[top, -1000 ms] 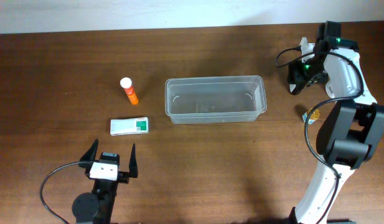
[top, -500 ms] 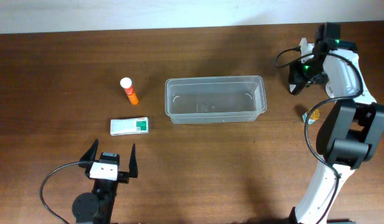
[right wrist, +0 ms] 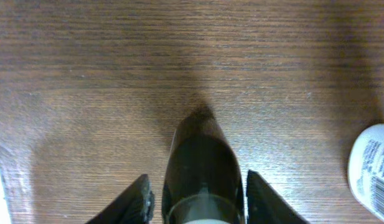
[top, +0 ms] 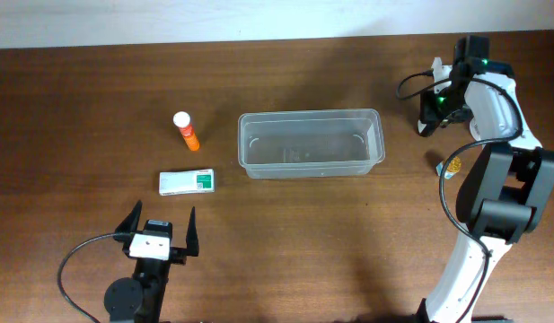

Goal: Pack container
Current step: 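Lower the right gripper and close it on the brown bottle, then lift the brown bottle and carry it over the container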

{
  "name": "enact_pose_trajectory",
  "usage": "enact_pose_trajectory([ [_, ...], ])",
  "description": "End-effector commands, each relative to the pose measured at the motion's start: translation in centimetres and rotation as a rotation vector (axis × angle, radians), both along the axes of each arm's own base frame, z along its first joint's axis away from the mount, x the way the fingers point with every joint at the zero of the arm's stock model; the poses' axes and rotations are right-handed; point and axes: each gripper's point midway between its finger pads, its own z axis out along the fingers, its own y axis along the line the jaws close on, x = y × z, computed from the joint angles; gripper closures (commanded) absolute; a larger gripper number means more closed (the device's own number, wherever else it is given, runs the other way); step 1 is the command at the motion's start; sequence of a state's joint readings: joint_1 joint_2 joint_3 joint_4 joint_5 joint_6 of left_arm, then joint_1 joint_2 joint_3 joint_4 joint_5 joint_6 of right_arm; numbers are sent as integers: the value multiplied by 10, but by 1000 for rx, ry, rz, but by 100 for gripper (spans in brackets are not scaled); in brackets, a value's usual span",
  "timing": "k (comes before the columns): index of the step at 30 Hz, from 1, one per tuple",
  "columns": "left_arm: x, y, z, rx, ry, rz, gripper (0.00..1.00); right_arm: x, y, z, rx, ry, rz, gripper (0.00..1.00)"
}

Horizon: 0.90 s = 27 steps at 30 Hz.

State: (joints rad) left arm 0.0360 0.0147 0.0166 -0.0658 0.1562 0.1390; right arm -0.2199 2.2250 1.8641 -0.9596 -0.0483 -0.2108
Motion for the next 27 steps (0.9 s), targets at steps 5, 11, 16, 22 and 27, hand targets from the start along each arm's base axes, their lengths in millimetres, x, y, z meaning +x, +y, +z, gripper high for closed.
enact_pose_trajectory([
  [5, 0, 2, -1, 16, -5, 9, 0, -5, -1, -7, -8, 27, -7, 70],
  [11, 0, 2, -1, 16, -5, 9, 1, -5, -1, -5, -7, 30, -8, 75],
  [16, 0, 2, -1, 16, -5, 9, 1, -2, 2, 7, 3, 22, -6, 76],
  [22, 0, 2, -1, 16, -5, 9, 1, 6, 15, 47, 76, -32, 15, 78],
  [27, 0, 2, -1, 16, -5, 9, 1, 8, 30, 90, 157, -71, 41, 79],
])
